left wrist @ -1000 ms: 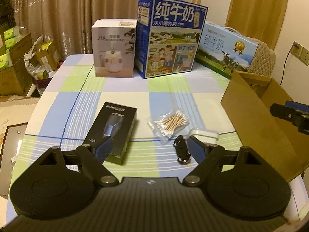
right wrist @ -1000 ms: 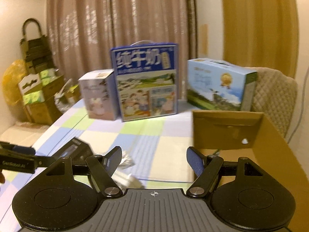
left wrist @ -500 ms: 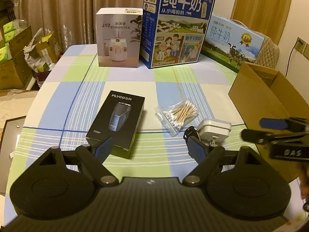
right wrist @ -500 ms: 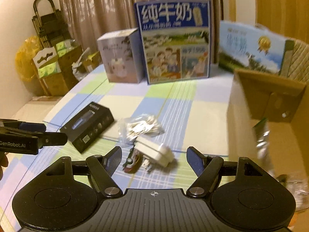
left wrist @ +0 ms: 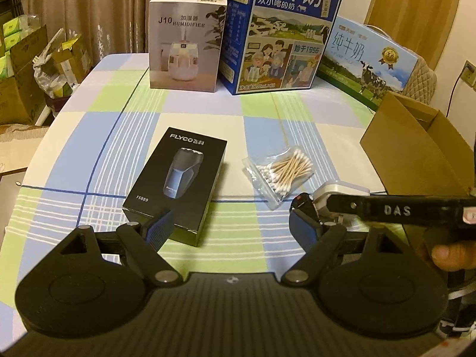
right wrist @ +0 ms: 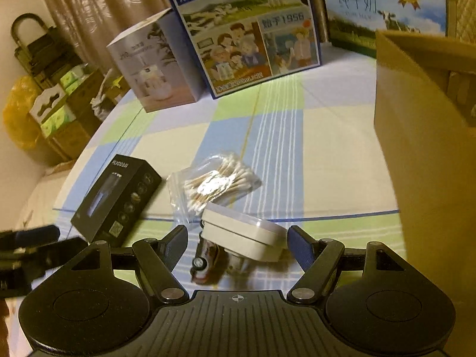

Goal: Organize objects
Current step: 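Grasp the white plug adapter with the right tool while the left tool grasps the toy car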

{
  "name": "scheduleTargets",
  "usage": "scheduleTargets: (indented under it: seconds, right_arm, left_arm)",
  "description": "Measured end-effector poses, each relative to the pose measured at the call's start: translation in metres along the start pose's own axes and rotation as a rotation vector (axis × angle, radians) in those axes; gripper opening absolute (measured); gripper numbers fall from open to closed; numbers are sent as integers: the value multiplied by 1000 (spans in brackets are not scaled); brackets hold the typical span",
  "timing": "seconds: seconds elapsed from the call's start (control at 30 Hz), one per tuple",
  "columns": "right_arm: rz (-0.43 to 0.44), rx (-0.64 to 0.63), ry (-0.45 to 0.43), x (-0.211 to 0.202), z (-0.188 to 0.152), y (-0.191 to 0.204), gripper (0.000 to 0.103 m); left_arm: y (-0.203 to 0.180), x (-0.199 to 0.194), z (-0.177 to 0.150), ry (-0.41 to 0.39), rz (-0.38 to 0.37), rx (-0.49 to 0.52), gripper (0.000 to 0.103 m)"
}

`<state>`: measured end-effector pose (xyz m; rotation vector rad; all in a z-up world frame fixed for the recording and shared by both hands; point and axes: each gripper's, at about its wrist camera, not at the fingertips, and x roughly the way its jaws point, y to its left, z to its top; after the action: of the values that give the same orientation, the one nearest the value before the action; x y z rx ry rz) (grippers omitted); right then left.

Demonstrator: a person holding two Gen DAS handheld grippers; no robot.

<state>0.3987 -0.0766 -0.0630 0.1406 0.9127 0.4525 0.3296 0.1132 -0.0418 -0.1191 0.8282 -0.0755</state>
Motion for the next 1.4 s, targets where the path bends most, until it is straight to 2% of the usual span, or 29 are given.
scheduleTargets:
  seconds: [0.17,0.5,0.57,0.67,0.8,0.97,1.0,1.13,1.2,1.4]
  right_arm:
    - [-55,21,19,12,4,2,71]
    - [-48,20,35,10,8,-6,66]
    - [-12,35,45,9,8,-7,65]
    - [127,99,69,8,8,-12,65]
    - [60,48,15,-4,14,-7,65]
    - [60,51,23,-5,14,-9,65]
    - [59,50,26,-4,14,-9,65]
    - [58,55,29,-3,13,-12,65]
    - [59,61,31,-2,13,-13,65]
    - [70,72,33,-1,14,-15,65]
  left_arm:
    - [-1,3,-1,6,-1,1,82]
    - [-11,10,-2,17,-21,29,82]
    - [-13,11,-2,19,-21,41,82]
    - [-15,13,-3,24,-17,52,82]
    - [-20,18,-7,37,-42,65,82]
    - [-30,30,-15,58,-74,103,80]
    - [-32,33,-17,57,-77,103,78]
    - [-35,48,-22,64,-82,84,53]
    - [-38,55,-24,65,-88,85,44]
    - [-51,76,-23,86,-82,117,35]
